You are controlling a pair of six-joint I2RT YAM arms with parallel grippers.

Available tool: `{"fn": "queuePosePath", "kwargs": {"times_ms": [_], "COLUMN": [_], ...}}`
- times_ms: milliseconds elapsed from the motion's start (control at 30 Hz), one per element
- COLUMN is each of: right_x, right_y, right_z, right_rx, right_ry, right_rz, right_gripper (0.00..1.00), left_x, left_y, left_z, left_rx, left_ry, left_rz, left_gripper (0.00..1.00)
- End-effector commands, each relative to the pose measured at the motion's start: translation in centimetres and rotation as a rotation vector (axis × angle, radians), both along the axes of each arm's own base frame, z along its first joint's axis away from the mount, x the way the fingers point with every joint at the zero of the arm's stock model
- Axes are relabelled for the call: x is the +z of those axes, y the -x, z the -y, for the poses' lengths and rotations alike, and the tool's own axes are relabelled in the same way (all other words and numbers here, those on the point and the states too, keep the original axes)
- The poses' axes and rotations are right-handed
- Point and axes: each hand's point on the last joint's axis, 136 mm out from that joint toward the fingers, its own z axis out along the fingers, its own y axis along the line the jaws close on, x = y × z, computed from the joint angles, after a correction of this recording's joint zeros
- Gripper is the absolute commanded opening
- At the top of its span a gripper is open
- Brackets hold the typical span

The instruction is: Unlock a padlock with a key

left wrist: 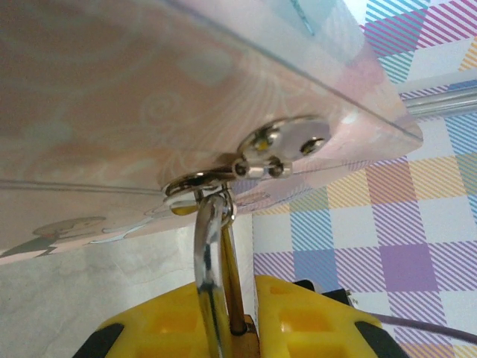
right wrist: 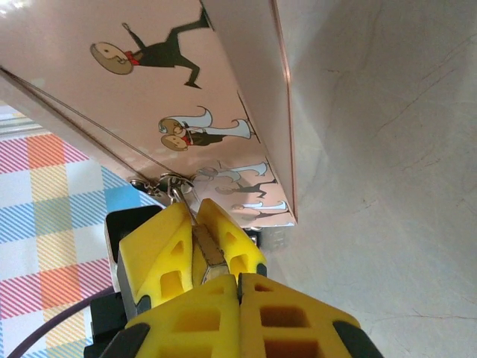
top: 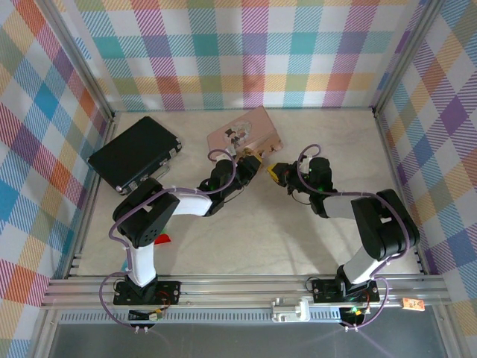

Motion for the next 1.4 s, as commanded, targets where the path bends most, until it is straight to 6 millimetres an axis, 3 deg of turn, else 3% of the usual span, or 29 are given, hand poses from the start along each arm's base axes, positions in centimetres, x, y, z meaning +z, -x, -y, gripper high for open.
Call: {"fn": "queuePosePath", "kwargs": {"times_ms": [0, 300, 500, 833, 967, 1133, 1300, 1367], "right_x": [1.2, 0.8, 1.3, 1.4, 4.2, 7.7, 9.1, 8.9], "right_y": [1.3, 2.4, 2.5, 1.7, 2.6, 5.1, 7.4, 7.6], "right_z": [-1.6, -2.7, -3.0, -3.4, -3.4, -3.9, -3.6, -3.5], "right_rx": [0.041, 0.065, 0.077, 0.133, 0.241, 0.352, 0.388, 0.389], "right_ry": [-0.006, -0.003, 0.006, -0.032, -0.172, -0.372, -0.427, -0.427], "right_rz": [0.033, 0.016, 0.037, 0.012, -0.117, -0.412, -0.583, -0.602], "right_gripper": [0.0, 0.0, 0.0, 0.0, 0.0, 0.0, 0.0, 0.0], "left_x": [4.4, 4.1, 2.7, 4.2, 5.0, 5.3, 4.4, 4.2], "left_y": [3.5, 2.8, 2.8, 4.1, 4.6, 5.6, 6.1, 6.1], "left_z": [4.3, 4.1, 4.4, 4.6, 5.0, 6.3, 6.2, 6.1], "left_rx": [-0.157, -0.113, -0.109, -0.193, -0.276, -0.374, -0.387, -0.386], "left_ry": [0.117, 0.097, 0.084, 0.089, 0.139, 0.141, 0.078, 0.067], "left_rz": [0.069, 0.056, 0.028, 0.127, 0.263, 0.392, 0.445, 0.45], "left_gripper": [0.0, 0.0, 0.0, 0.0, 0.0, 0.0, 0.0, 0.0]}}
